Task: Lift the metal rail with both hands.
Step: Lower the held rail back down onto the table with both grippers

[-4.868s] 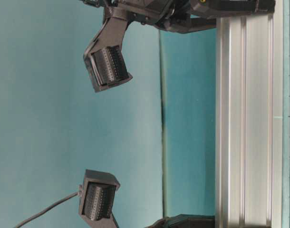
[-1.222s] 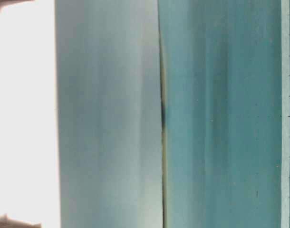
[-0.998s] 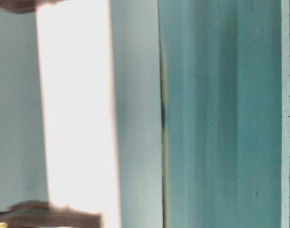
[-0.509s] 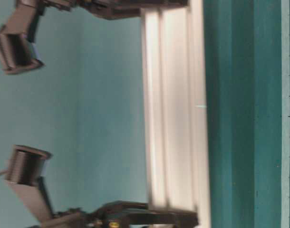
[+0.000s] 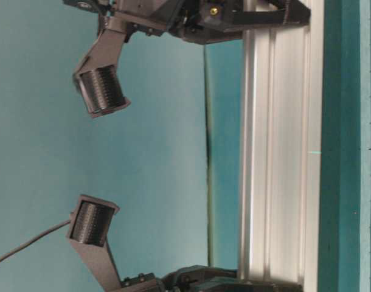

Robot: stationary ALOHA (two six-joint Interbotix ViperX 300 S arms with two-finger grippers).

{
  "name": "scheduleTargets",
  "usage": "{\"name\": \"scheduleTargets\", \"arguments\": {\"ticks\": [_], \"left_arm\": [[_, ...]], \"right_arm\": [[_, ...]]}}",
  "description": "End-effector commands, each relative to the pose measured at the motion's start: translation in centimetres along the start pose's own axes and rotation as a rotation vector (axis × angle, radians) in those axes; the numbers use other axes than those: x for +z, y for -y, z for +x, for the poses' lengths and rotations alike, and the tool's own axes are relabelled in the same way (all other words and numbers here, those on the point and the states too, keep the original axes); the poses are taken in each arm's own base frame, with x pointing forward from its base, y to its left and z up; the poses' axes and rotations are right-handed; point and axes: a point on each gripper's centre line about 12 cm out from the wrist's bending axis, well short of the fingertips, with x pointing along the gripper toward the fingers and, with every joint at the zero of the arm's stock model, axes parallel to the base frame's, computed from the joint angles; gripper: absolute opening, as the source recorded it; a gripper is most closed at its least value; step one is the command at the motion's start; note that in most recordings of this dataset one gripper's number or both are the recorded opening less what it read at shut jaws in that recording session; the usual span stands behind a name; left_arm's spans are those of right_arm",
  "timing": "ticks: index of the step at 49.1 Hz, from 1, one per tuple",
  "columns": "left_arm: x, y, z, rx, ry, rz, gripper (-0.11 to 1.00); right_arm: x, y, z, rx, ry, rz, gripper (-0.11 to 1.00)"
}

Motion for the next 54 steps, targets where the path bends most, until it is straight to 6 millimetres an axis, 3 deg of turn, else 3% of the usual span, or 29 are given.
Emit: {"name": "scheduleTargets", "arguments": {"ticks": [1, 15, 54], "left_arm": [[0.4, 0.0, -0.1, -0.004, 0.033, -0.054, 0.36], [0.1, 1.2, 1.3, -0.017, 0.042, -0.048, 0.36], [-0.4, 1.4, 1.8, -0.022, 0.048, -0.033, 0.36]], "right_arm": [[-0.4, -0.7, 0.7, 0.008, -0.019, -0.021, 0.4], [-0.9, -1.1, 1.7, 0.015, -0.014, -0.024, 0.4], [-0.6, -2.1, 2.2, 0.03, -0.003, -0.033, 0.4]]}}
